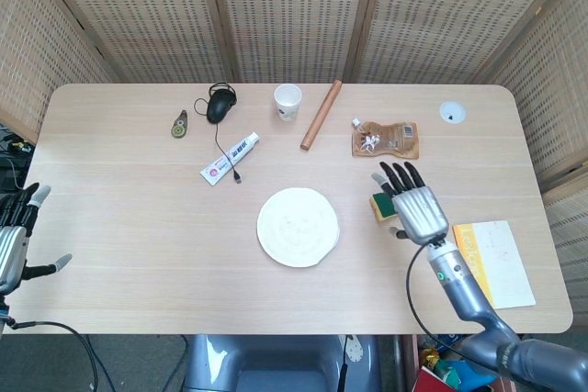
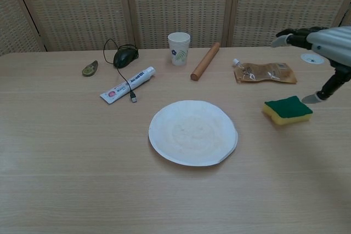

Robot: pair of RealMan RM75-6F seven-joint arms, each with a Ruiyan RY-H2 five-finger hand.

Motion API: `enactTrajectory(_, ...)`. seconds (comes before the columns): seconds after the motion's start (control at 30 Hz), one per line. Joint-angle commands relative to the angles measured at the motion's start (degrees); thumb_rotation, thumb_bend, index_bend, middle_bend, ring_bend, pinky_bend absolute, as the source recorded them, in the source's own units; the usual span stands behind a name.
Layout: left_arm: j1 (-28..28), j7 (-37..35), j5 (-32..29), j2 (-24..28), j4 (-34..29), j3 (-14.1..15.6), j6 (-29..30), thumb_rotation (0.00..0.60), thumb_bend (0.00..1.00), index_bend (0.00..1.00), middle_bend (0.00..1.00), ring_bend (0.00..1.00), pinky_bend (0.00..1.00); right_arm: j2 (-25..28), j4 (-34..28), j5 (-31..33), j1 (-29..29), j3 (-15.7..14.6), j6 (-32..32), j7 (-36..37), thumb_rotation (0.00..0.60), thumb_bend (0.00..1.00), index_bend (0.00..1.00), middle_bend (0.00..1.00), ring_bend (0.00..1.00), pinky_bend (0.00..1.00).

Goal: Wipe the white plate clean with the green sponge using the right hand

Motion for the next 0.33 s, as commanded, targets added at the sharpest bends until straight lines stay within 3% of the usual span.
enactTrajectory(0.03, 1.05, -1.11, 1.45, -1.34, 1.96, 0.60, 1.76, 0.600, 0.00, 0.00, 0.00, 0.00, 0.00, 6.83, -6.05, -6.23, -6.71, -4.02, 7.19, 5.85, 0.600, 0.00, 0.04, 0.00, 0.00, 0.00)
enactTrajectory(0.33, 3.08, -2.15, 3.31, -1.58, 2.78, 2.08, 3.73, 0.600, 0.00, 0.00, 0.00, 0.00, 0.00, 8.63, -4.81, -11.96, -17.20, -7.40, 18.64, 12.42, 0.600, 0.00, 0.00, 0.00, 0.00, 0.00)
